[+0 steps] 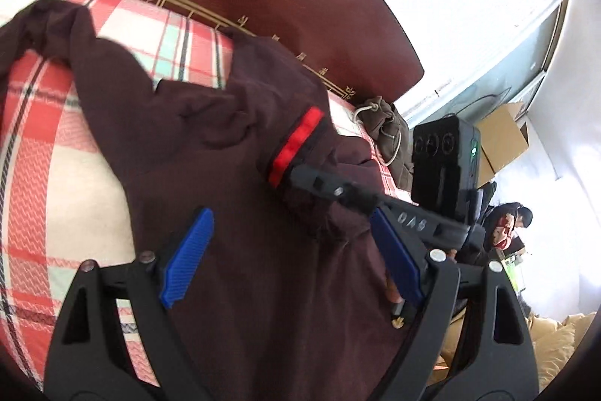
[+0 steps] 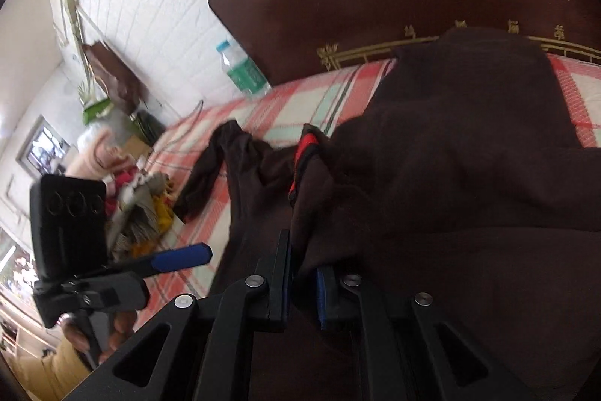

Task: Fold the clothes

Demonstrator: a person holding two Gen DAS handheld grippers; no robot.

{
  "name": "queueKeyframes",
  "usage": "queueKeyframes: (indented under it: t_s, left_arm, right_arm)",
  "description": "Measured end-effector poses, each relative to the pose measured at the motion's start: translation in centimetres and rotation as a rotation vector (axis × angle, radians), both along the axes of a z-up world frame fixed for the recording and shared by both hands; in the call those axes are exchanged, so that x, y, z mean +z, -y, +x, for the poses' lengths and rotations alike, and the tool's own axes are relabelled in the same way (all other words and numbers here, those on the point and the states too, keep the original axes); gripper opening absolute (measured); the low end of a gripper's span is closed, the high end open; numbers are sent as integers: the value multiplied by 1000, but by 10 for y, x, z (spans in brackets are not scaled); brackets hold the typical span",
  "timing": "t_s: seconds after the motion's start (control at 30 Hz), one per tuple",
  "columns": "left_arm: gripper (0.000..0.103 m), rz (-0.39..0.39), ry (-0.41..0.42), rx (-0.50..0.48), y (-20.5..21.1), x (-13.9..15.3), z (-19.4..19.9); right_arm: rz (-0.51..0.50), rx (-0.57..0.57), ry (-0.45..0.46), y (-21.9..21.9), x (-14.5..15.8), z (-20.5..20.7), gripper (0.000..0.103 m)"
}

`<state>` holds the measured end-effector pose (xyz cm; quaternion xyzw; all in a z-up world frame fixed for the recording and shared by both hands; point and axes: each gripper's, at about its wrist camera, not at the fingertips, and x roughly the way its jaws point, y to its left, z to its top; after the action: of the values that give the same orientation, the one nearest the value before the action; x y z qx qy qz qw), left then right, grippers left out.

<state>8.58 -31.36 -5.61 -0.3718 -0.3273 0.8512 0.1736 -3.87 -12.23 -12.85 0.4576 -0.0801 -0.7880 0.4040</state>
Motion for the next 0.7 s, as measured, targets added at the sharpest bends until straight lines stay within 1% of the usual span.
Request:
queueKeyframes:
  t_s: [0.07,0.1,0.13,0.27,0.33,0.37,0.47,0.5,0.53,0.6,0.63,0.7]
  left_arm:
    - [86,-4,3,-3,1,-2,-2]
    - [86,-7,4,-5,2,-3,-3]
    - [86,-7,6,-7,2,-4,-4]
    - [86,10,18,-8,7,-9,-6]
    - [86,14,28,-8,7,-12,-7]
    - [86,14,33,-10,7,-13,-7]
    - [86,0,51,-16,6,-16,-7]
    - [86,-8,58,-17,5,-17,-7]
    - [86,-26,65,-14,4,-18,-8]
    - [86,-73,76,-5,1,-20,-9]
    - [86,-96,77,0,-1,-20,-10]
    - [86,-117,77,-2,-5,-20,-10]
  right_arm:
    - [36,14,4,5,-6,2,31]
    - [51,25,0,4,-7,6,46]
    - [49,31,-13,1,-3,10,51]
    - [35,48,-73,-21,11,26,52]
    - [55,6,-112,-43,18,30,53]
    - [66,-23,-127,-57,21,31,53]
    - [89,-177,-143,-110,27,28,56]
    - [101,-248,-132,-132,26,25,58]
    - [113,-320,-122,-153,25,23,62]
    - [138,-449,-95,-191,21,18,66]
    - [151,-507,-79,-207,18,16,70]
    - [157,-579,-29,-234,9,15,73]
